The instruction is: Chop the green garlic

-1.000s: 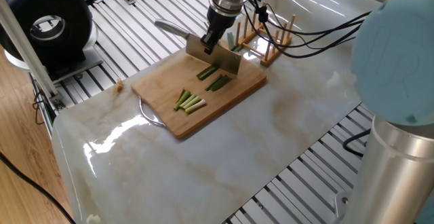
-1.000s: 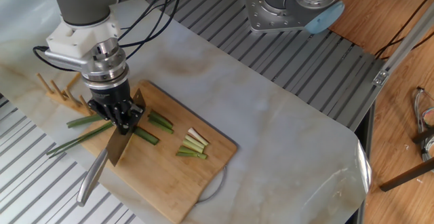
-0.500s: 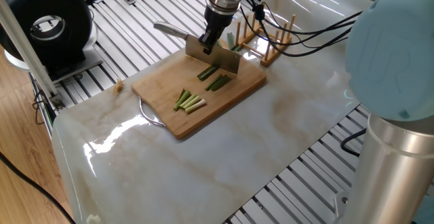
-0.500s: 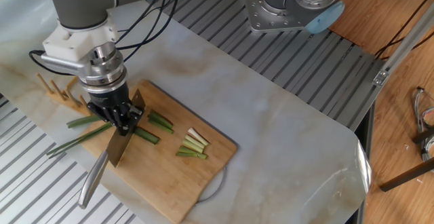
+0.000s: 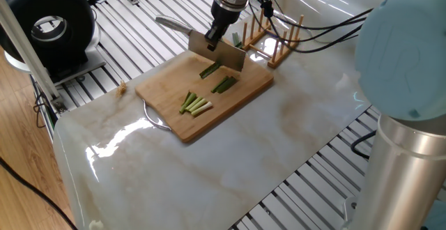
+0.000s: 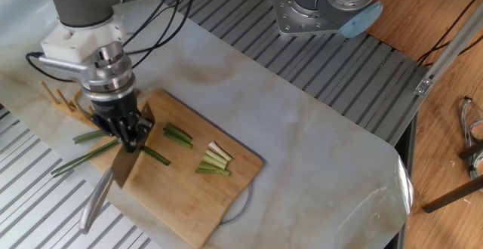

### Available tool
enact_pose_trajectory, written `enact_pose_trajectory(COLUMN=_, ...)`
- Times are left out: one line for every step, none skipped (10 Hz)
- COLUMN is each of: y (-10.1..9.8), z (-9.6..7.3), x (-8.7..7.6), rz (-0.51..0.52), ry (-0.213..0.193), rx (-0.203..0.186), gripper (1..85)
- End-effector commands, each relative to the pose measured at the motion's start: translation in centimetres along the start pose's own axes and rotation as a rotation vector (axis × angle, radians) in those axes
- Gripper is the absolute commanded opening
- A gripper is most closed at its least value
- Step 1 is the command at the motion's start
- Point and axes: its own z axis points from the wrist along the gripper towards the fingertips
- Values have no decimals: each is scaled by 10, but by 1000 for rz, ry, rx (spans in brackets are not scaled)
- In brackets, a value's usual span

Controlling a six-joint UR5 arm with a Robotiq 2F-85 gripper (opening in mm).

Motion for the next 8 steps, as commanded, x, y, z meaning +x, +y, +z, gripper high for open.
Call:
enact_pose_trajectory(y=2, z=2, x=-6, rz=9, ry=-17, rx=-11, gripper=13)
enact_pose_trajectory(y=2, z=5, x=-7, rz=12, ry=-16, rx=-7, gripper=13)
enact_pose_trajectory(y=3, z=8, x=-7, rz=18, ry=-13, rx=-4, gripper=13)
enact_pose_trajectory(y=3, z=9, x=-7, rz=22, ry=-9, rx=0, gripper=13)
enact_pose_trajectory(y=2, z=9, x=-6, rz=23, ry=-6, rx=4, gripper=13)
enact_pose_trajectory(y=-2, z=8, x=-4, rz=22, ry=-2, rx=15, gripper=13)
enact_pose_trajectory(y=-3, z=7, x=-3, rz=21, ry=-1, rx=16, gripper=13)
enact_pose_trajectory(y=-4, z=5, x=-3, rz=21, ry=-1, rx=16, gripper=13)
